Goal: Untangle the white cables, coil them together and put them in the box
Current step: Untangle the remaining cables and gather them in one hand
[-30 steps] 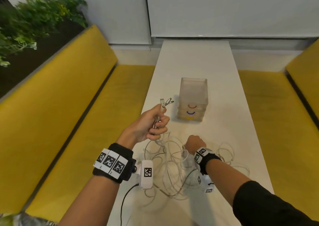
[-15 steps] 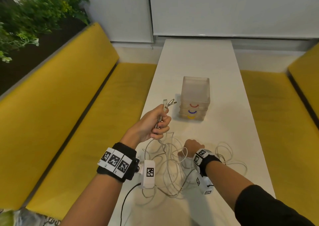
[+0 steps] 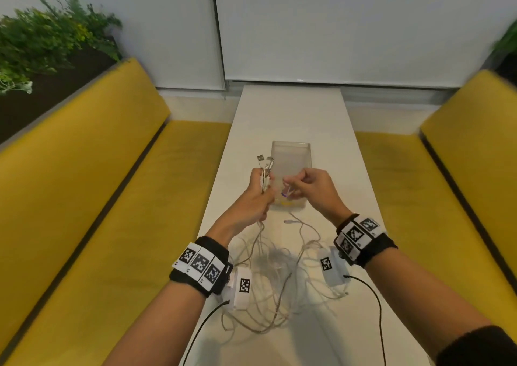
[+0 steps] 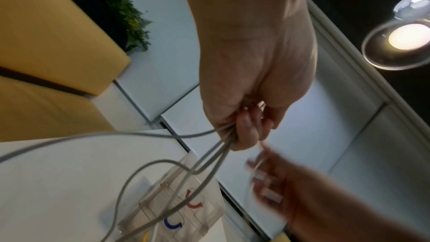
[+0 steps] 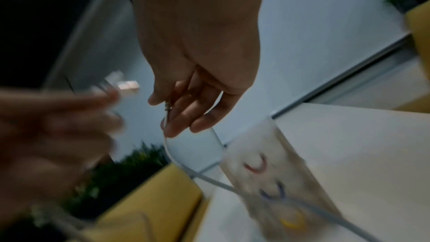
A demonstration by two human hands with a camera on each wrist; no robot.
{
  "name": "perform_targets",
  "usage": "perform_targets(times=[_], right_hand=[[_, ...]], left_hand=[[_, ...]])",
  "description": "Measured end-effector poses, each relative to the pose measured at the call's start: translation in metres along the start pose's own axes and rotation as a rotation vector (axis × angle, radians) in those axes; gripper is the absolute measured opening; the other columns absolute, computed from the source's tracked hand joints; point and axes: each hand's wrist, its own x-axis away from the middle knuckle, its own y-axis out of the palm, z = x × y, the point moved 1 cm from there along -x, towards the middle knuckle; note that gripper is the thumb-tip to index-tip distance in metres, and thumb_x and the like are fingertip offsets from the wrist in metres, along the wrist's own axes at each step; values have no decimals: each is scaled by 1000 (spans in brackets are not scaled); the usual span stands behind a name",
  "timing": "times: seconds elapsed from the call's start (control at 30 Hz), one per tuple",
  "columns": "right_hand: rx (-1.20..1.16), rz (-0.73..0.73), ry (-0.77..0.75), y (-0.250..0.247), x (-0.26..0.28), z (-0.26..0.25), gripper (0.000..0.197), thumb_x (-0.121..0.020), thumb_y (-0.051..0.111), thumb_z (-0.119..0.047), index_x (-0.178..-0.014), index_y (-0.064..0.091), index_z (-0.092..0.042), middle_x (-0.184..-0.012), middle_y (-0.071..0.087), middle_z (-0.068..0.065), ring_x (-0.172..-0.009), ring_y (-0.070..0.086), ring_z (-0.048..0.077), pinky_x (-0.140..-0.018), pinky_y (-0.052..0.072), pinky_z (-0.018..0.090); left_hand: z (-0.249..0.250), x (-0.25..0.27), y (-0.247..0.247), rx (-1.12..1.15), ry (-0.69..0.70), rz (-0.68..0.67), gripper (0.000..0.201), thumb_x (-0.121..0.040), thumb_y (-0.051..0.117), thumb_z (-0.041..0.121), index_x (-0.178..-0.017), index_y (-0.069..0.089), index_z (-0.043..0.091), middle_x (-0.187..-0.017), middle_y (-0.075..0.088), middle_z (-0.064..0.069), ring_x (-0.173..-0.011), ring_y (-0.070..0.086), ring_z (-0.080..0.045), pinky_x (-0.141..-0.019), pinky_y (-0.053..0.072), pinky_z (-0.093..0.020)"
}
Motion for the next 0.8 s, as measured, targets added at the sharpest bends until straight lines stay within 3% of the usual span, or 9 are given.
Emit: perform_targets(times=[0.1,0.2,0.3,0.43,0.53,0.6,0.67,0.73,0.8], right_hand=[[-67,21,-64,-9,12,-35,37,-84,77,-18,-82,61,15,-72,70,18,-60,65,12,-56,50,19],[-119,38,-73,-14,23,-51,34,-83,77,-15,-80,64,17,-65,61,5,-52,54,1,-54,44,14],[-187,107,-42,-16,32,-52,32,-84,76,-25,-91,65,4,-76,61,2,-58,54,7,-60,48,22],[-311,24,-12,-7,48,-37,37,-94,63,-31,-115,42,-8,-93,57,8,-72,64,13,-69,58,27],[-166,-66,-47,-5,56,-19,30,-93,66,-28,-109,46,-11,-97,57,11,-72,60,14,-61,51,26],[-187,-133,-51,-7,58,-14,23,-93,67,-22,-104,49,-10,-82,55,12,-57,49,14,-53,42,24],[-162,-173,-91,-11,60,-12,14,-96,64,-18,-97,54,-9,-68,48,9,-54,38,13,-50,34,20],[-43,-192,-127,-17,60,-7,17,-98,60,-20,-87,60,-7,-62,44,0,-54,34,9,-50,29,18],[76,-201,-128,-25,61,1,28,-98,59,-25,-77,63,-8,-58,41,-5,-53,33,6,-50,28,16]], left_hand=[[5,-5,17,-10,24,-33,21,-106,47,21,-124,38,27,-82,50,11,-62,47,1,-61,39,-20],[15,-8,33,-67,73,-39,17,-107,45,22,-119,57,23,-93,60,15,-69,54,10,-65,40,-15],[21,-10,44,-117,128,11,32,-108,41,25,-88,63,16,-83,59,13,-61,52,11,-62,37,-20],[23,-15,48,-58,144,105,35,-108,40,35,-97,59,9,-85,60,0,-71,57,1,-64,45,-19],[31,-12,43,89,146,171,35,-108,41,34,-87,60,13,-79,63,0,-74,62,-6,-71,49,-20],[35,-12,37,140,176,194,39,-109,39,34,-78,51,13,-68,53,-2,-70,58,-11,-75,46,-25],[37,-12,29,263,193,187,37,-109,39,35,-80,45,13,-62,42,-4,-69,59,-21,-80,44,-35],[42,-12,20,389,206,207,36,-108,39,37,-80,42,15,-59,33,-1,-59,56,-23,-74,42,-39],[53,-8,6,521,245,261,36,-108,38,38,-79,41,16,-60,28,0,-49,42,-15,-60,39,-32]])
